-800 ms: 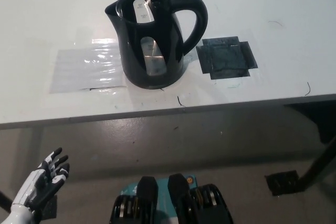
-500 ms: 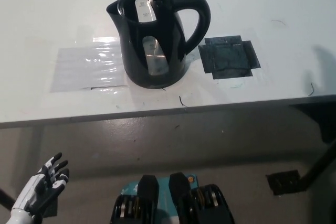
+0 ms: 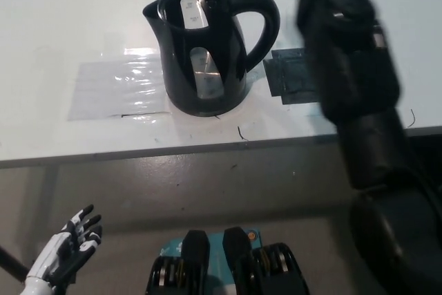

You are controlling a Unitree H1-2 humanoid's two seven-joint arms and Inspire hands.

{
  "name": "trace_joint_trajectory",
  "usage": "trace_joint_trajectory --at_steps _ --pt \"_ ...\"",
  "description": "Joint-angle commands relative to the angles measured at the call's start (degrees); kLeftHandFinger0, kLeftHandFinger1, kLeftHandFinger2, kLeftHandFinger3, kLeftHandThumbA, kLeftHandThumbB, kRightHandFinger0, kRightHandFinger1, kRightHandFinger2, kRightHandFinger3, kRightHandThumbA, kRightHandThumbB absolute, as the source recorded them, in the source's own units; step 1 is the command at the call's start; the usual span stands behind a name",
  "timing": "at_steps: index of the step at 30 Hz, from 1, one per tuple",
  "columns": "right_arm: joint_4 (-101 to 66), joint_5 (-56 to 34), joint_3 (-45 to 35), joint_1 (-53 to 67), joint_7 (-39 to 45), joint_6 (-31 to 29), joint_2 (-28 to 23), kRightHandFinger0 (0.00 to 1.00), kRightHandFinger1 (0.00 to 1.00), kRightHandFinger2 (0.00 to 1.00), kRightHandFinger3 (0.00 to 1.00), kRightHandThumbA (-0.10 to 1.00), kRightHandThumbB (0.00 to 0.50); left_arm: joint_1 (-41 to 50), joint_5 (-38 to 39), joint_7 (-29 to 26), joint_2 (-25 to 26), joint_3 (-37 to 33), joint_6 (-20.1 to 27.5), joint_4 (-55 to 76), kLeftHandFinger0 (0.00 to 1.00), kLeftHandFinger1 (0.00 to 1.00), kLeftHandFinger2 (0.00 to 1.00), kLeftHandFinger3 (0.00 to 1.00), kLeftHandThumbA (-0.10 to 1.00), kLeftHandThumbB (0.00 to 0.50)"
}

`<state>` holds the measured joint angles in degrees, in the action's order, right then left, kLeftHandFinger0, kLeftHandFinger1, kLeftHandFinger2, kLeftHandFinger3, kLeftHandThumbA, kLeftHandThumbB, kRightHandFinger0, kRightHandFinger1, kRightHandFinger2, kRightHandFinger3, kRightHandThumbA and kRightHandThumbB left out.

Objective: The robot uses its right hand to push down on the lid of a kettle kept in the middle of the desk to close it

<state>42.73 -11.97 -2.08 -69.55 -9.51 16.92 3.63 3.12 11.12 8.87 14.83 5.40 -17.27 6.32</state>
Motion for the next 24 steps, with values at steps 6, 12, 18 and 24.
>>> trace_joint_trajectory --at_steps 6,12,18,24 --pt "25.75 7.88 4.12 -15.23 -9.49 -13.15 5.08 0.80 0.84 0.88 1.00 0.19 0.001 2.20 0.60 2.79 1.64 -2.36 -1.59 3.50 1.00 1.00 1.00 1.00 0.38 0.000" --pt "30.14 8.20 3.86 -14.48 -10.18 -14.36 4.63 0.67 0.75 0.79 1.00 0.15 0.020 3.52 0.10 3.38 2.02 -3.01 -1.94 4.12 0.99 1.00 1.00 1.00 0.38 0.000" --pt "31.67 8.11 2.88 -16.28 -10.39 -14.78 3.71 0.98 1.00 1.00 1.00 0.21 0.038 3.73 0.05 3.75 1.96 -3.19 -2.08 4.04 1.00 1.00 1.00 1.00 0.39 0.000" --pt "31.50 8.00 2.17 -19.74 -10.28 -13.73 4.54 1.00 1.00 1.00 1.00 0.21 0.059 3.40 -0.96 3.23 1.44 -3.99 -1.71 3.54 0.96 1.00 1.00 1.00 0.38 0.000"
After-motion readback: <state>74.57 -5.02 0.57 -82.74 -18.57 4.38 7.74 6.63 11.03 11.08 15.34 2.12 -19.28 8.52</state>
